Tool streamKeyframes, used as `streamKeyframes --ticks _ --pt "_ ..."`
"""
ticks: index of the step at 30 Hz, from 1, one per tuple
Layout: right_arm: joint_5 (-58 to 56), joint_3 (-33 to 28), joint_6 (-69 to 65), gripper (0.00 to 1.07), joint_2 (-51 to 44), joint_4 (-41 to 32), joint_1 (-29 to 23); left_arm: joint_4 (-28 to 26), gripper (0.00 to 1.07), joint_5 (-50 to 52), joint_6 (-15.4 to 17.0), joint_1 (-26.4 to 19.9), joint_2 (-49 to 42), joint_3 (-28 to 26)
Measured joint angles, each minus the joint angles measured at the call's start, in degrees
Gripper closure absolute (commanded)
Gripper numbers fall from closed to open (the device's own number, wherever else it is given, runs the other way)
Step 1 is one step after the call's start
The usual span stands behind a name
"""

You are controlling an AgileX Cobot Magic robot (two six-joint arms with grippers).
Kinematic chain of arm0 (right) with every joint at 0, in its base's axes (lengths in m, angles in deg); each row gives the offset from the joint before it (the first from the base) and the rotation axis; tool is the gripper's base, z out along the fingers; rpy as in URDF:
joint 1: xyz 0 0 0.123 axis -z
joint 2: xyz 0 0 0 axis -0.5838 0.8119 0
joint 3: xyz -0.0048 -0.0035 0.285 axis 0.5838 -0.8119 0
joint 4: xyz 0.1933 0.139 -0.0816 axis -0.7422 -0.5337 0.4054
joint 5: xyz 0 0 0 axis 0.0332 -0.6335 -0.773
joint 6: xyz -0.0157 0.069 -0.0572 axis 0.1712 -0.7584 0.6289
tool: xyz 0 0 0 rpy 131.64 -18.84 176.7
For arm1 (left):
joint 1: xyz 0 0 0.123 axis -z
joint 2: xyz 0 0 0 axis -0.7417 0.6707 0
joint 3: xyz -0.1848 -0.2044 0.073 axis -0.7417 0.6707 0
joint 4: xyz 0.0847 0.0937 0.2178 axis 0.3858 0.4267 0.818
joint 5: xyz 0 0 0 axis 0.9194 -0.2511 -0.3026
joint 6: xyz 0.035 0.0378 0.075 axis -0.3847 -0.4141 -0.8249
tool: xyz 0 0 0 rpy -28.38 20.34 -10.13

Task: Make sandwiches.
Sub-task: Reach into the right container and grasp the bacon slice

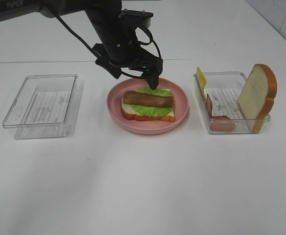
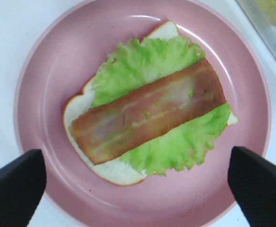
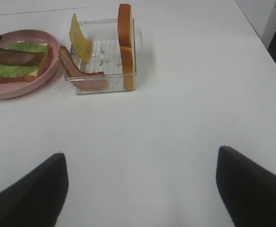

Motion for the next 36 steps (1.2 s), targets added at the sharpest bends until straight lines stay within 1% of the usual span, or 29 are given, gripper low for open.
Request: streamKeyframes --ticks 4,6,7,10,12,13,14,15,18,20,21,22,23,25,26,27,28,29,31,35,36 --pt "0.00 0.00 0.00 0.28 0.00 0.00 0.00 3.61 0.05 -5.84 0.46 -0.29 -2.23 -0.11" --pt "0.00 0.00 0.00 0.28 0.00 0.00 0.00 4.01 0.05 -6.99 0.86 -0.57 -2.75 -0.11" --pt "0.00 0.00 0.00 0.28 0.00 0.00 0.00 4.18 0.05 -8.59 1.78 -1.43 -3.95 -0.23" --pt "0.00 0.00 0.00 0.28 0.00 0.00 0.00 4.35 0.05 -9.28 2.23 -2.01 -4.41 -0.34" --pt "0.00 0.00 0.00 0.28 0.00 0.00 0.00 4.76 0.06 -10.20 2.86 -6.19 -6.47 -0.97" --pt "0.00 0.00 0.00 0.28 0.00 0.00 0.00 4.76 0.06 -10.20 2.86 -6.19 -6.47 -0.97" --pt "0.00 0.00 0.00 0.28 0.00 0.00 0.00 4.87 0.06 -10.26 2.86 -7.62 -6.93 -0.97" --pt "0.00 0.00 0.00 0.28 0.00 0.00 0.00 5.04 0.06 -10.26 3.15 -10.66 -7.45 -0.97" --pt "0.00 0.00 0.00 0.28 0.00 0.00 0.00 5.10 0.06 -10.26 3.15 -11.86 -7.73 -0.97" --pt "0.00 0.00 0.00 0.28 0.00 0.00 0.00 5.56 0.06 -10.31 2.86 -17.99 -9.11 -0.97" --pt "0.00 0.00 0.00 0.28 0.00 0.00 0.00 5.56 0.06 -10.31 2.86 -17.99 -9.11 -0.97" --pt "0.00 0.00 0.00 0.28 0.00 0.00 0.00 5.84 0.06 -10.37 2.86 -19.65 -9.45 -0.97" --pt "0.00 0.00 0.00 0.28 0.00 0.00 0.00 5.84 0.06 -10.37 2.86 -19.65 -9.45 -0.97" --pt "0.00 0.00 0.00 0.28 0.00 0.00 0.00 6.30 0.06 -10.37 2.01 -26.13 -10.03 -0.97" --pt "0.00 0.00 0.00 0.28 0.00 0.00 0.00 6.30 0.06 -10.37 2.01 -26.13 -10.03 -0.97" --pt "0.00 0.00 0.00 0.28 0.00 0.00 0.00 6.30 0.06 -10.37 1.83 -27.39 -10.03 -0.97" --pt "0.00 0.00 0.00 0.28 0.00 0.00 0.00 6.65 0.06 -10.37 1.83 -30.25 -10.03 -0.97" --pt "0.00 0.00 0.00 0.28 0.00 0.00 0.00 6.65 0.06 -10.37 1.83 -30.25 -10.03 -0.97" --pt "0.00 0.00 0.00 0.28 0.00 0.00 0.00 6.99 0.06 -10.43 0.92 -32.54 -10.03 -0.97" --pt "0.00 0.00 0.00 0.28 0.00 0.00 0.00 6.88 0.06 -10.54 0.52 -32.89 -10.14 -0.97" --pt "0.00 0.00 0.00 0.28 0.00 0.00 0.00 6.65 0.06 -10.49 0.52 -32.66 -10.77 -0.06"
